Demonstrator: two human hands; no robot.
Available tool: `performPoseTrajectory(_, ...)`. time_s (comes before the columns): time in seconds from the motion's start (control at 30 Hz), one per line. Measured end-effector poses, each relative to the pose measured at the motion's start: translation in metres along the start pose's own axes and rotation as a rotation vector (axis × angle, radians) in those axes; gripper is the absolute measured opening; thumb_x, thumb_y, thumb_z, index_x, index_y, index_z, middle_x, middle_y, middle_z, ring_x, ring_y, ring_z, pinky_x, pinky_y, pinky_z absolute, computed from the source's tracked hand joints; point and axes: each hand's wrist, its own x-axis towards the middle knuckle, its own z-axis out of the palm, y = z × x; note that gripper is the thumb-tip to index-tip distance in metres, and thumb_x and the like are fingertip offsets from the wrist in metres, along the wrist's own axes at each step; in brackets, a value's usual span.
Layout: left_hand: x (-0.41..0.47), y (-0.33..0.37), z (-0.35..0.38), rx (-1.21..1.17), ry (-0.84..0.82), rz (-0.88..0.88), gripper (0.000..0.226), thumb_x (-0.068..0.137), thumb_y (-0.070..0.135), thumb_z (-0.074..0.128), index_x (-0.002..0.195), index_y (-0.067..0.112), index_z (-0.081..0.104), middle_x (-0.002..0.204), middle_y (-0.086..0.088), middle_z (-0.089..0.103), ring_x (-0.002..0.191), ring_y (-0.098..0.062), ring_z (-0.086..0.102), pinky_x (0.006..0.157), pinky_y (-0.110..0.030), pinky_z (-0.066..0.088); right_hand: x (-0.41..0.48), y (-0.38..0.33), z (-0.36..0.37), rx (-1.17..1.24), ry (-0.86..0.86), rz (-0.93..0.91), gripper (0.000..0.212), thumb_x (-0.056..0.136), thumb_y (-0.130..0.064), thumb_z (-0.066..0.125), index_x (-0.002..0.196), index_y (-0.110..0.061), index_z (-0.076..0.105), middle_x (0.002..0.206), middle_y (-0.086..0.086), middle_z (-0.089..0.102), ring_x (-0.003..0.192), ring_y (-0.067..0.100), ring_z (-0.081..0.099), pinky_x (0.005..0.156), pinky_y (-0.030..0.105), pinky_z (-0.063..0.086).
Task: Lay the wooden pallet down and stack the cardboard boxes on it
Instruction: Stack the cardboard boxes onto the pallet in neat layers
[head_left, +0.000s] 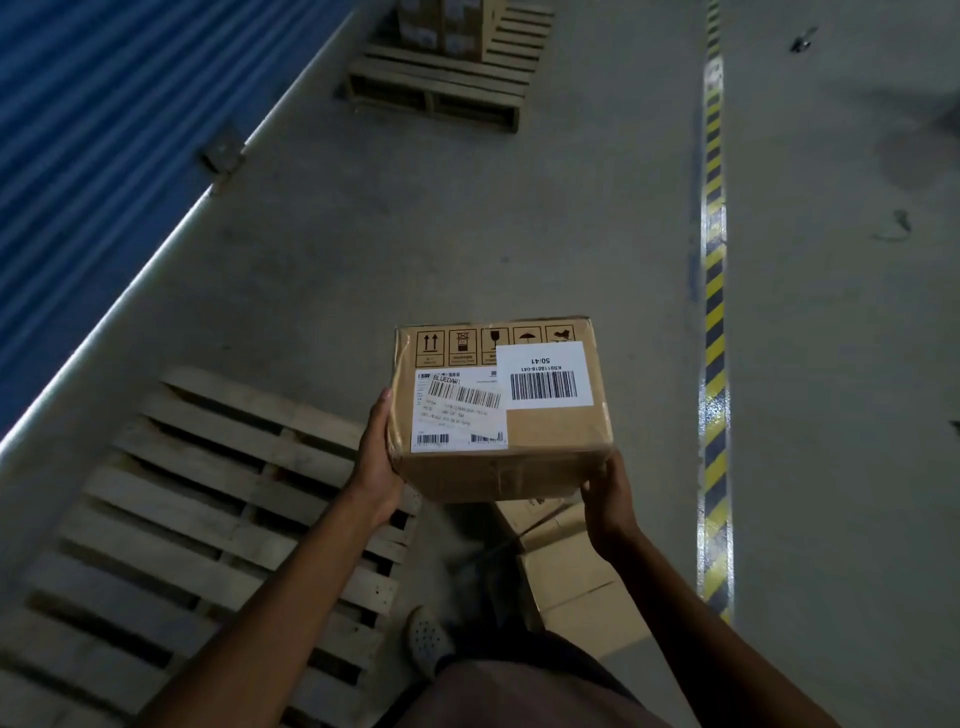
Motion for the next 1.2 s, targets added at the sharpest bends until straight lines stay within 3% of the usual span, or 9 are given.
performPoseTrajectory(0.2,-0.008,0.011,0.000,0.037,0.013,0.004,0.068,0.097,0.068,0.019,0.137,0.028,0.057,0.130,-0.007,0.066,0.121,-0.028,0.062,0.106,-0.052,0.044,-0.004,-0.010,0.005,0.054,0.000,0.015,0.031,0.109,-0.033,0.023,0.126,-0.034,0.049,0.130,-0.008,0.055,0.131,0.022,0.045,0.116,0.049,0.030)
performPoseTrajectory(0.33,-0.014,0.019,0.005,0.097,0.083,0.038,0.083,0.077,0.091,0.023,0.128,0.040,0.064,0.129,0.001,0.067,0.127,-0.026,0.057,0.111,-0.060,0.034,0.003,-0.027,0.008,0.038,0.014,0.037,0.061,0.104,-0.055,0.015,0.152,-0.024,0.036,0.156,0.006,0.039,0.145,0.028,0.032,0.121,0.052,0.018)
performPoseTrajectory(0.53,-0.012,0.040,0.008,0.194,0.193,0.114,0.084,0.070,0.095,0.023,0.125,0.046,0.064,0.132,0.008,0.064,0.126,-0.017,0.054,0.105,-0.049,0.041,0.020,-0.048,0.002,-0.021,-0.056,0.103,0.083,0.088,-0.081,0.026,0.146,-0.027,0.048,0.146,0.001,0.054,0.135,0.025,0.047,0.114,0.055,0.024)
performPoseTrajectory(0.67,-0.011,0.053,0.012,0.331,0.122,0.271,0.059,0.085,0.079,0.038,0.116,0.037,0.065,0.119,0.002,0.066,0.108,-0.010,0.061,0.088,-0.032,0.049,0.026,-0.058,0.005,-0.076,-0.111,-0.014,0.042,0.085,-0.055,0.050,0.115,-0.030,0.065,0.119,-0.008,0.066,0.112,0.015,0.058,0.087,0.037,0.046)
performPoseTrajectory(0.77,-0.004,0.049,0.007,0.448,0.124,0.400,0.089,0.080,0.075,0.050,0.124,-0.002,0.057,0.111,-0.013,0.056,0.096,-0.014,0.059,0.087,-0.021,0.048,0.030,-0.063,0.002,-0.098,-0.102,-0.081,0.022,0.097,-0.037,0.057,0.115,-0.027,0.063,0.112,-0.010,0.067,0.107,0.013,0.060,0.082,0.032,0.046)
performPoseTrajectory(0.87,0.005,0.048,0.004,0.461,0.156,0.448,0.094,0.081,0.069,0.054,0.122,-0.014,0.049,0.108,-0.020,0.050,0.097,-0.021,0.055,0.088,-0.034,0.045,0.028,-0.060,-0.001,-0.141,-0.066,-0.203,0.018,0.103,-0.029,0.051,0.109,-0.021,0.066,0.102,-0.012,0.072,0.095,0.006,0.067,0.079,0.023,0.051)
performPoseTrajectory(0.97,0.012,0.053,0.006,0.308,0.091,0.303,0.078,0.088,0.062,0.056,0.134,-0.002,0.053,0.133,-0.028,0.053,0.122,-0.035,0.055,0.108,-0.053,0.041,0.025,-0.063,-0.001,-0.081,-0.008,-0.253,0.032,0.104,-0.018,0.048,0.077,-0.021,0.063,0.066,-0.017,0.064,0.061,-0.003,0.058,0.060,0.017,0.047)
performPoseTrajectory(1.03,0.016,0.054,0.010,0.167,-0.011,0.264,0.063,0.095,0.052,0.055,0.140,0.009,0.053,0.143,-0.023,0.051,0.133,-0.039,0.048,0.114,-0.060,0.033,0.029,-0.071,0.000,0.058,-0.034,-0.169,0.029,0.101,-0.024,0.051,0.078,-0.019,0.068,0.072,-0.012,0.068,0.067,0.003,0.063,0.065,0.026,0.051)
performPoseTrajectory(1.2,0.007,0.062,0.034,0.046,0.078,0.090,0.046,0.100,0.045,0.046,0.129,0.014,0.063,0.119,-0.010,0.071,0.107,-0.027,0.068,0.090,-0.040,0.055,0.038,-0.093,-0.010,0.218,-0.130,0.073,0.043,0.104,-0.026,0.038,0.082,-0.017,0.075,0.073,-0.007,0.074,0.068,0.006,0.071,0.063,0.022,0.054)
